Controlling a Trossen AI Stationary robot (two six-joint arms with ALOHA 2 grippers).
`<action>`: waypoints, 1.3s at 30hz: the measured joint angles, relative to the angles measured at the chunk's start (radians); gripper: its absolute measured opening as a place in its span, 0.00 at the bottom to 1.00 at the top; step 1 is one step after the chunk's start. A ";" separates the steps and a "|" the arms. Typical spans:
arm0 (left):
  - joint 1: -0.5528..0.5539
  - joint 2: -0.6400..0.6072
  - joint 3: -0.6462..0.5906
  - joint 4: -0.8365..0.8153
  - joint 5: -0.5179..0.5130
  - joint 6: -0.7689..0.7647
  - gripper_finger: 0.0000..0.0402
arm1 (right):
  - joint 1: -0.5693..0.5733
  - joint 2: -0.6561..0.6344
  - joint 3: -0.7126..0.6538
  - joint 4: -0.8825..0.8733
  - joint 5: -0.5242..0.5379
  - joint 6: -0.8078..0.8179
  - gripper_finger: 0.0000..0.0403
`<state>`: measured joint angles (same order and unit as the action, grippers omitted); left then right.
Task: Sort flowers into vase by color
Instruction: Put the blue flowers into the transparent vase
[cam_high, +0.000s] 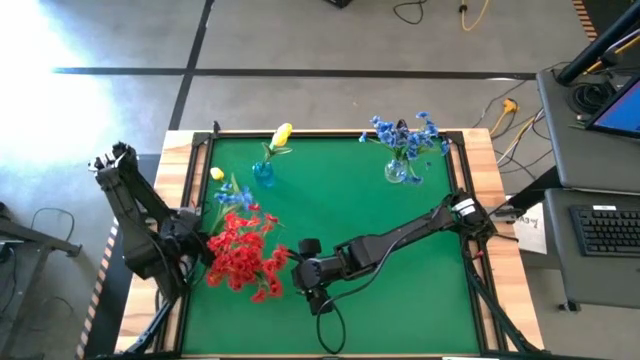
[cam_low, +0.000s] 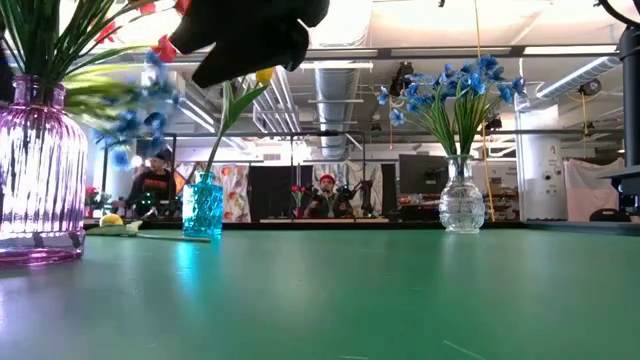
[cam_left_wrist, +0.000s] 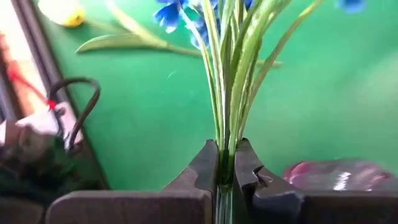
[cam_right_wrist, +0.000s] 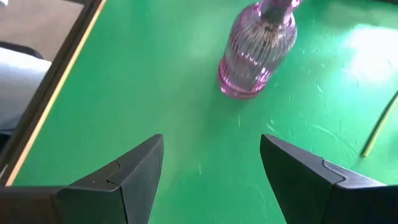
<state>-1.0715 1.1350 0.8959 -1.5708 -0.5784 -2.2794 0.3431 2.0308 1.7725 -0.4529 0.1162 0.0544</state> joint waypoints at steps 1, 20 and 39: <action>0.000 -0.013 0.000 -0.002 -0.021 -0.001 0.00 | 0.000 0.000 0.000 -0.007 0.000 0.000 0.65; 0.071 -0.187 0.007 0.000 -0.473 0.054 0.00 | 0.012 -0.011 -0.004 -0.055 0.010 -0.108 0.65; 0.161 -0.262 0.256 0.005 -0.849 0.580 0.00 | -0.101 -0.383 -0.215 -0.239 0.132 -0.282 0.65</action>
<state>-0.9108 0.8726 1.1516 -1.5662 -1.4275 -1.6989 0.2422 1.6475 1.5579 -0.6915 0.2481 -0.2272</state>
